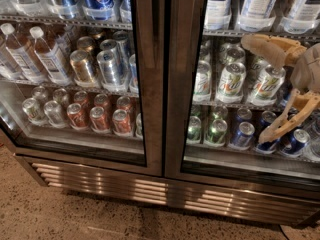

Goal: Open right fridge door

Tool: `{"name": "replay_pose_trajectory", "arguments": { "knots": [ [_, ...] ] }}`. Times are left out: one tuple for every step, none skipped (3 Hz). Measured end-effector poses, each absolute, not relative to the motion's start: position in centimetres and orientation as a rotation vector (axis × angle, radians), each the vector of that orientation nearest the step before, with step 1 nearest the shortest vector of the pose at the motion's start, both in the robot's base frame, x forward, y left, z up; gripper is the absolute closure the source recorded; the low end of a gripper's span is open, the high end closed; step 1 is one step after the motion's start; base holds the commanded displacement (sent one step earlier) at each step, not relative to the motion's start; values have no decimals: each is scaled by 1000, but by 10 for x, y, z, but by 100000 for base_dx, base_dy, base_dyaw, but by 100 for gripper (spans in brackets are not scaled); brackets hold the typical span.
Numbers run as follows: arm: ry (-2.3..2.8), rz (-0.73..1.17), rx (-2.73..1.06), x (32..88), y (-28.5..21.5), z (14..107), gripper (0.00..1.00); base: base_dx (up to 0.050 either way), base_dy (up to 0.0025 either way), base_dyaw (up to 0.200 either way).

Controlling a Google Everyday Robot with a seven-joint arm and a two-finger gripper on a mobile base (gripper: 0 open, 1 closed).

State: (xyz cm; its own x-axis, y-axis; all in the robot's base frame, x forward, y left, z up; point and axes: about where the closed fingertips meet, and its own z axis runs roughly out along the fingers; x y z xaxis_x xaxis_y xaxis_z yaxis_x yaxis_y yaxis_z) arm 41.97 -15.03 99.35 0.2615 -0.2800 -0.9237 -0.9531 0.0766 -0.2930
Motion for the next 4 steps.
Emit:
{"name": "replay_pose_trajectory", "arguments": {
  "knots": [
    [1280,763,-1428,438,-150,1004,0,0,0,0],
    [1280,763,-1428,438,-150,1004,0,0,0,18997],
    [1280,763,-1428,438,-150,1004,0,-1,1,18789],
    [1280,763,-1428,438,-150,1004,0,0,0,0]
  ]
}}
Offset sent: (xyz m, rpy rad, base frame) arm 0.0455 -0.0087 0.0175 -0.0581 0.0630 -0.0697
